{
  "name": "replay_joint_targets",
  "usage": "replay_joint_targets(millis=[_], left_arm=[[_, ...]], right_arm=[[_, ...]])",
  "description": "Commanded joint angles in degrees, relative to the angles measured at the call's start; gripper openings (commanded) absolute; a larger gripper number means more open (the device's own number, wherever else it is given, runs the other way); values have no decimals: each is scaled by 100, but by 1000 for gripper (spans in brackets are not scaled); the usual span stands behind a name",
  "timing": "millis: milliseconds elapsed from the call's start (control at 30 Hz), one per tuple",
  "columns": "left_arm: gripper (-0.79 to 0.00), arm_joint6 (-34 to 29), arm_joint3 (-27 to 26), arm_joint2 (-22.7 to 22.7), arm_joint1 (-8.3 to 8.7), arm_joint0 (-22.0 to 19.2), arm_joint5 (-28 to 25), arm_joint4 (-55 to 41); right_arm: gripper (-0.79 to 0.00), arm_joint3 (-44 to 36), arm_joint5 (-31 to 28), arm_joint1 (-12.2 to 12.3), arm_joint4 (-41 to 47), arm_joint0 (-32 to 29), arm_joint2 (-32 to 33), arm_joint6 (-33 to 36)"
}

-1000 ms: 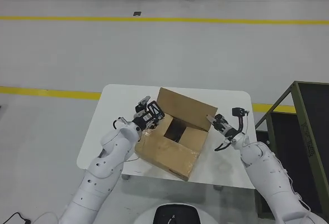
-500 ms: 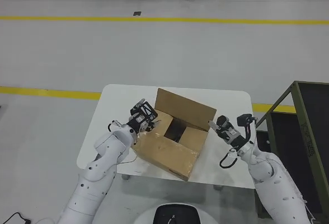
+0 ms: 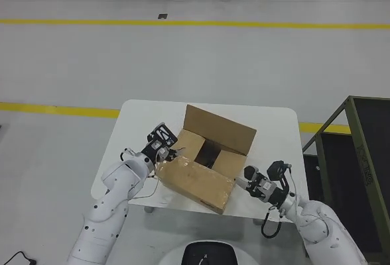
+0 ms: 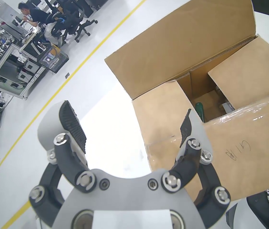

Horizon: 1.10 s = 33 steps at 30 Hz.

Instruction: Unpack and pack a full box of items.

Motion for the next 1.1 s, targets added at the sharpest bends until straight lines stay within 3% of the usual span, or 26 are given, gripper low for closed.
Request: replay_joint_targets(millis=[0,33,67,433,633,1067], left_arm=[[0,0,1,1,0,-1,0,-1],[0,0,1,1,0,-1,0,-1],[0,0,1,1,0,-1,0,-1],[0,0,1,1,0,-1,0,-1],[0,0,1,1,0,-1,0,-1],[0,-3,-32,-108,23,45,40,-128]], right_arm=[[-215,162,-42,-14,-32,134,-152,58],[-83,251,-69,-21,4,197,-216,87],[0,323,-73,-23,-42,276,-260,120],[0,323,-73,-23,-42,276,-260,120],[0,396,-129,-17,478,388,-277,284],[0,728,25,57,2261,745,-472,1949]])
